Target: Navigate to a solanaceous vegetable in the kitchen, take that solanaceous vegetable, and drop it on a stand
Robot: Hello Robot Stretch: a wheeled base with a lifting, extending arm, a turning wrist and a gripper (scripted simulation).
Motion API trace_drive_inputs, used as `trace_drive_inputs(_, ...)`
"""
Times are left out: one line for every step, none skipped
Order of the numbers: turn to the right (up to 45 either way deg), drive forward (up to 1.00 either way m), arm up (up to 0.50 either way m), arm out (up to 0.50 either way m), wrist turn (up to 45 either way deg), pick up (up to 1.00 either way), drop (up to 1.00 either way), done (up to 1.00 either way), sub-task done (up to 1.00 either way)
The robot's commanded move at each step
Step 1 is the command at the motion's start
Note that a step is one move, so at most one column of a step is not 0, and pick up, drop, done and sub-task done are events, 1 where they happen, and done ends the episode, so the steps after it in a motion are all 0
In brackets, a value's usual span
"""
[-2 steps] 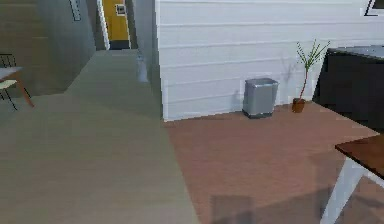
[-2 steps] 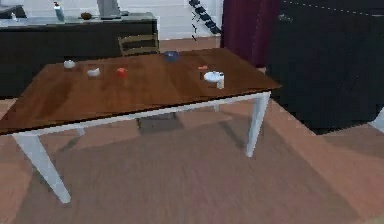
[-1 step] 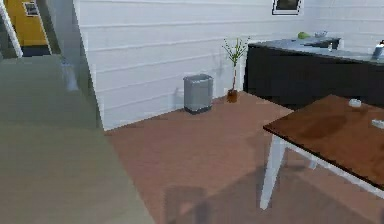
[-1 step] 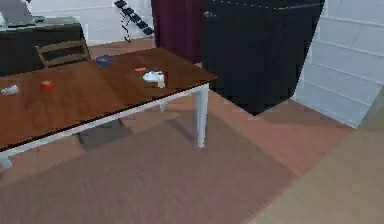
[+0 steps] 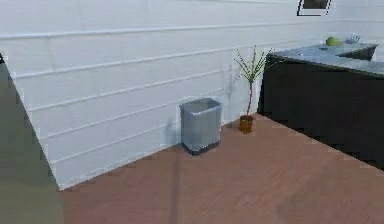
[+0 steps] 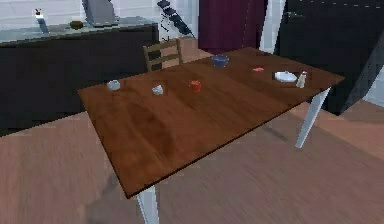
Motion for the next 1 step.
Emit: trace_drive_inputs(9.0,0.00,0.00,0.00,0.0,0.00,0.00,0.00,0.00)
